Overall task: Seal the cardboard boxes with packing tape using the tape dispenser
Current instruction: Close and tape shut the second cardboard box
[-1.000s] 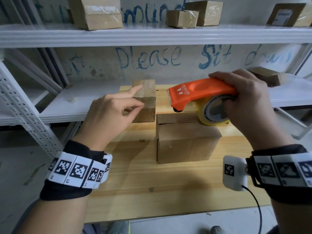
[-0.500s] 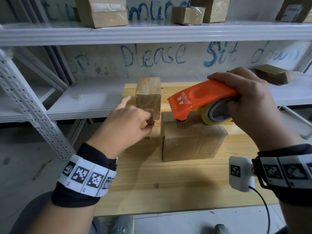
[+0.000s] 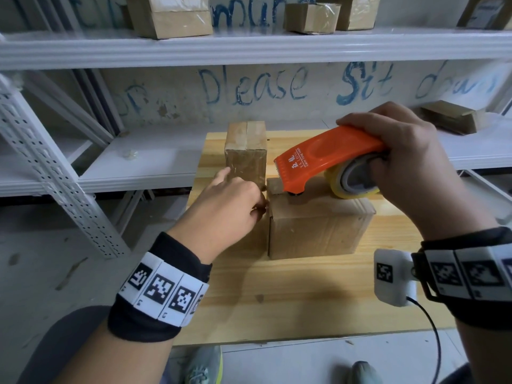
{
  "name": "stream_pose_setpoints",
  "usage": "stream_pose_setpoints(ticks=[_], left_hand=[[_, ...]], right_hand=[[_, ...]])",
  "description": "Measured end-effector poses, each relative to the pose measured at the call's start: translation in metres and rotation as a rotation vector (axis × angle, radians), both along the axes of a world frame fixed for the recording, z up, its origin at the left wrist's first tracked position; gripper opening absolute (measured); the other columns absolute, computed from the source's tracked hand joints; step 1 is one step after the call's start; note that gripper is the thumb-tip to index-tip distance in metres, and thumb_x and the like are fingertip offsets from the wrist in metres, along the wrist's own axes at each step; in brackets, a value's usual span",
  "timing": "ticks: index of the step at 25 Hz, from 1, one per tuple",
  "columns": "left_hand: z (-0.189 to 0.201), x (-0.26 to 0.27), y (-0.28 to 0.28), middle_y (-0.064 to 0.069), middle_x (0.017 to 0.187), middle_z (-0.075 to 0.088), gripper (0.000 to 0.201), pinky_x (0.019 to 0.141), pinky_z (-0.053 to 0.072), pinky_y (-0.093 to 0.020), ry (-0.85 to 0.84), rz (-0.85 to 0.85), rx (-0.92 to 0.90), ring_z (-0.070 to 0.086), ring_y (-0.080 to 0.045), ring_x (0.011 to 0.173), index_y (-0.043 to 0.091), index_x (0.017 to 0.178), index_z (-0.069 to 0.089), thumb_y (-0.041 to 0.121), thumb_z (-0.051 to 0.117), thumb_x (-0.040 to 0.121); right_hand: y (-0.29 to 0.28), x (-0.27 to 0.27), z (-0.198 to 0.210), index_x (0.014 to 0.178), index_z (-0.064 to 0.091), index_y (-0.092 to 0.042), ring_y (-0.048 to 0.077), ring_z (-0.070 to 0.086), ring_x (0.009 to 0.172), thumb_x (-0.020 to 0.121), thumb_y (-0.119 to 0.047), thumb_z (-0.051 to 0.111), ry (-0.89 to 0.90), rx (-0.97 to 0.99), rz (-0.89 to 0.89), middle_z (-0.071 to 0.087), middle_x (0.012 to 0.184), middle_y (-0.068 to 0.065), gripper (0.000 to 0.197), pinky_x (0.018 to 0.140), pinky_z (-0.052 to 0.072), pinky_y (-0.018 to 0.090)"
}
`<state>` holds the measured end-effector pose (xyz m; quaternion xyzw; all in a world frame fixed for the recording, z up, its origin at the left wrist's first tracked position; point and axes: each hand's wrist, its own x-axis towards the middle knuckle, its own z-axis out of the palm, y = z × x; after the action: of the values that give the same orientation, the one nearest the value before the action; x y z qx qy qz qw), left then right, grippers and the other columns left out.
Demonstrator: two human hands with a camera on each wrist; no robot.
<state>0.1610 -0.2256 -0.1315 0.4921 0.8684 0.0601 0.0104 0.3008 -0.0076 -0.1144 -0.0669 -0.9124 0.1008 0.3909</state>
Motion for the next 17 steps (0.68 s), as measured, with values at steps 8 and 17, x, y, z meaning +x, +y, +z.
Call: stream_pose_setpoints(ticks=[8, 17], left_hand=[[-0.021, -0.025, 0.002, 0.017, 0.154, 0.042, 0.085, 0.110, 0.043, -0.043, -0.453, -0.014, -0.061, 0.046, -0.012, 0.138, 0.037, 0.151, 0.032, 0.061, 0.063, 0.076], [-0.015, -0.015, 0.013, 0.002, 0.121, 0.062, 0.071, 0.093, 0.053, -0.043, -0.333, 0.047, -0.237, 0.064, -0.021, 0.105, 0.027, 0.130, 0.053, 0.071, 0.065, 0.077]], right_hand=[[-0.004, -0.002, 0.001, 0.125, 0.064, -0.014, 0.030, 0.058, 0.102, 0.071, 0.014, 0.063, -0.023, 0.042, 0.010, 0.059, 0.113, 0.011, 0.061, 0.085, 0.050, 0.052], [-0.005, -0.002, 0.001, 0.124, 0.066, -0.012, 0.029, 0.058, 0.100, 0.068, 0.017, 0.061, -0.014, 0.008, 0.016, 0.058, 0.112, 0.012, 0.063, 0.084, 0.052, 0.046]])
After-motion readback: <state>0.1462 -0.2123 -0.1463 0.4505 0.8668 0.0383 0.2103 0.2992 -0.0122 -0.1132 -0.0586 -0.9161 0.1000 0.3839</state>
